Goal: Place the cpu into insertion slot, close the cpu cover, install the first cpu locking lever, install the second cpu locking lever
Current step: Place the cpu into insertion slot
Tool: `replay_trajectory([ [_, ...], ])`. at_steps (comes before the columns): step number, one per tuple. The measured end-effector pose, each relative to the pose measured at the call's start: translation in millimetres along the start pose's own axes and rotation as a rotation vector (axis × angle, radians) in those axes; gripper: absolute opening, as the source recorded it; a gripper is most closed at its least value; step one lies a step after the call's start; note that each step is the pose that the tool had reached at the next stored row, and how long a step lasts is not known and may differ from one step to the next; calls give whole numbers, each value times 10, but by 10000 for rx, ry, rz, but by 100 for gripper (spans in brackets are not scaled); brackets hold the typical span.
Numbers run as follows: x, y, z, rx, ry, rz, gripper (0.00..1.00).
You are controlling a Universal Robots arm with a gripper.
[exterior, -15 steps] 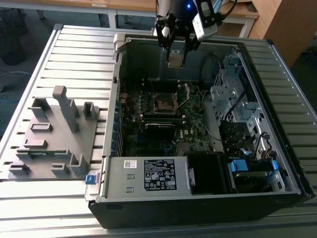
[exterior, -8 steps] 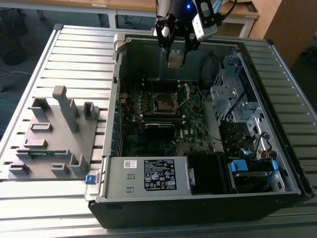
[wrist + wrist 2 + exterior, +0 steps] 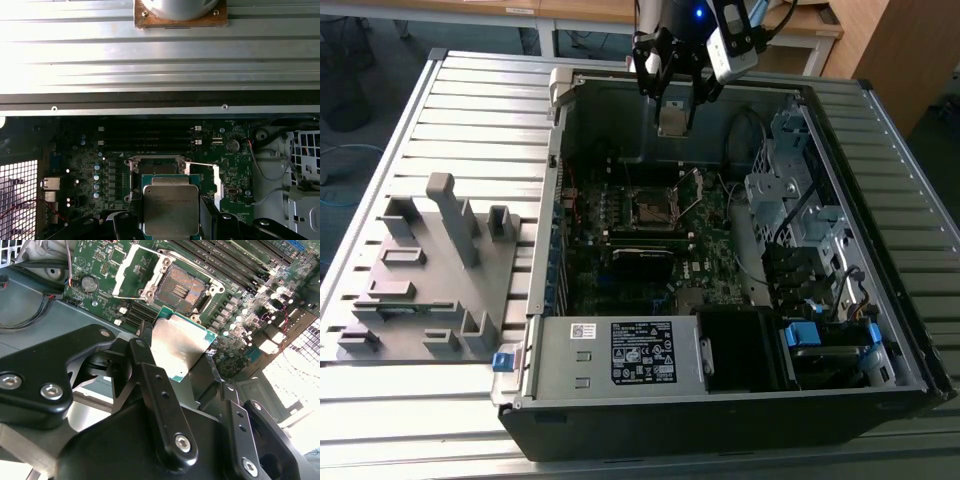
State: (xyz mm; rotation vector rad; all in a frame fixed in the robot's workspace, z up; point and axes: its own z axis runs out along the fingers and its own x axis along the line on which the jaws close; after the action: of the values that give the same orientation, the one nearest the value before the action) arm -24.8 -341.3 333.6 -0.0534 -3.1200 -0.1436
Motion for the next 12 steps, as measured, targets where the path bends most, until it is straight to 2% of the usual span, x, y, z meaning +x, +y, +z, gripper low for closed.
replay_trajectory([
  [6,2,-1,5,-1,-1,0,54],
  [12,14,-6,58,0,-1,-1,54],
])
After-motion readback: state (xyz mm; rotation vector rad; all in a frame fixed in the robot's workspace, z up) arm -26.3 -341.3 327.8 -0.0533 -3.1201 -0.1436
